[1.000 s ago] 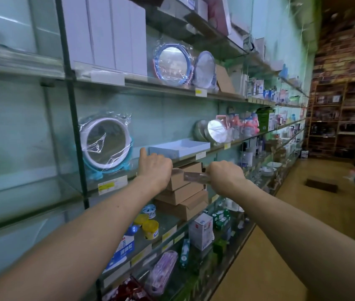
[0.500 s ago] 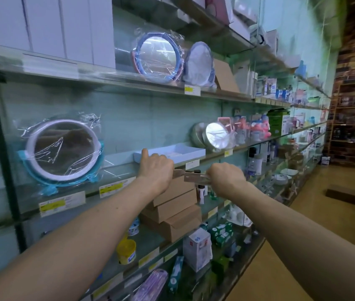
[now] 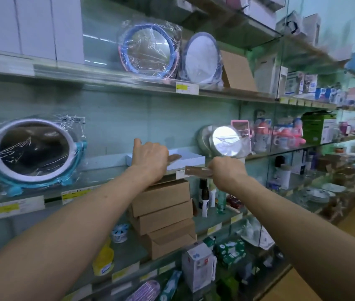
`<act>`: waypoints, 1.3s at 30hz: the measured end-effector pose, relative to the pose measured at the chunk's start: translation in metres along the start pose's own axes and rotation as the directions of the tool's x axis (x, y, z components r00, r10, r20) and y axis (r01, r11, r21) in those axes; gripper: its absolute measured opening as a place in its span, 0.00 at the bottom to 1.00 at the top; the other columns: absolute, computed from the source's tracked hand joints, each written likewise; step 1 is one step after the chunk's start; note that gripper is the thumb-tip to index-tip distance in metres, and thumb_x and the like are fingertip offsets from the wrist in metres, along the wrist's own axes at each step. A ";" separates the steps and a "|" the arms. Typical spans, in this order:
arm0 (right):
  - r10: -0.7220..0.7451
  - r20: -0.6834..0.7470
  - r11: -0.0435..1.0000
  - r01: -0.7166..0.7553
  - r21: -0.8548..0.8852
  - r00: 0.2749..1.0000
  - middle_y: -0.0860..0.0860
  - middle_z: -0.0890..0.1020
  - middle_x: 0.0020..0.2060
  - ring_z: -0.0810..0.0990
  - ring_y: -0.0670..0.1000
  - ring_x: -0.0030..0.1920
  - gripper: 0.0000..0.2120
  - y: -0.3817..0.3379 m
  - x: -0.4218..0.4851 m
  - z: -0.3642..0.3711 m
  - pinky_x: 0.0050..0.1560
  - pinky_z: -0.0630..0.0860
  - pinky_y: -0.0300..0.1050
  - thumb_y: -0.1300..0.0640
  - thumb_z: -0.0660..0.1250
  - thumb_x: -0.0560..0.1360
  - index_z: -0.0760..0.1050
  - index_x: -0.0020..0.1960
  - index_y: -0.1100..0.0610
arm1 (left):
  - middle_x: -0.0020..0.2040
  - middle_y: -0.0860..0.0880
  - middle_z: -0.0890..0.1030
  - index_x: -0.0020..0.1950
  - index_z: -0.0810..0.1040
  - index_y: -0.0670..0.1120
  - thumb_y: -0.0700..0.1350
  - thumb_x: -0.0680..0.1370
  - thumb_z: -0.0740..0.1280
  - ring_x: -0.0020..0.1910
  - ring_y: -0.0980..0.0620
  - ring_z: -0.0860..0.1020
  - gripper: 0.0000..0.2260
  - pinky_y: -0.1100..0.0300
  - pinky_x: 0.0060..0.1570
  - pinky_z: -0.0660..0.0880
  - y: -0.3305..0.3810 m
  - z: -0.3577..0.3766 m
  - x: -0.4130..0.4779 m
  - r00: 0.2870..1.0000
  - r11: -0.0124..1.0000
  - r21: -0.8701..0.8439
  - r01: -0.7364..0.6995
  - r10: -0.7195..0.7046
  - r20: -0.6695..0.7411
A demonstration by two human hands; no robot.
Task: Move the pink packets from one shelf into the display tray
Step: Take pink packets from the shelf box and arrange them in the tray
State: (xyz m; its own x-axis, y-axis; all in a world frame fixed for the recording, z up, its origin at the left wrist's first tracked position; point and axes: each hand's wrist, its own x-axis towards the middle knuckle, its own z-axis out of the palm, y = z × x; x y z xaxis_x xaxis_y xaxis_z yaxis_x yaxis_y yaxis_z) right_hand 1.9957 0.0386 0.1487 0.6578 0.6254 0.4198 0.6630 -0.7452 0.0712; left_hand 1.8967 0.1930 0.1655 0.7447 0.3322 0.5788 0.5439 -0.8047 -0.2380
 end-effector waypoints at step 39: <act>-0.081 0.160 0.154 -0.146 0.977 0.984 0.59 0.81 0.54 0.79 0.54 0.48 0.15 -0.040 0.287 0.127 0.49 0.75 0.45 0.67 0.59 0.73 0.76 0.58 0.61 | 0.37 0.46 0.77 0.43 0.74 0.45 0.39 0.79 0.63 0.34 0.50 0.75 0.06 0.57 0.34 0.75 -0.070 0.163 0.169 0.645 -0.339 -0.790 0.511 -0.457 0.613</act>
State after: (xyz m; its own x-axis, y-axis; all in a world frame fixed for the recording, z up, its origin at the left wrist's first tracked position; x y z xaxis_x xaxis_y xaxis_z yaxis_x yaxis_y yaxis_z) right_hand 2.2038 0.2771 0.1511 0.6504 0.7129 0.2623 0.3553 0.0197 -0.9346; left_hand 2.0475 0.3853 0.1529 0.4684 0.8835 0.0038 -0.1093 0.0536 0.9926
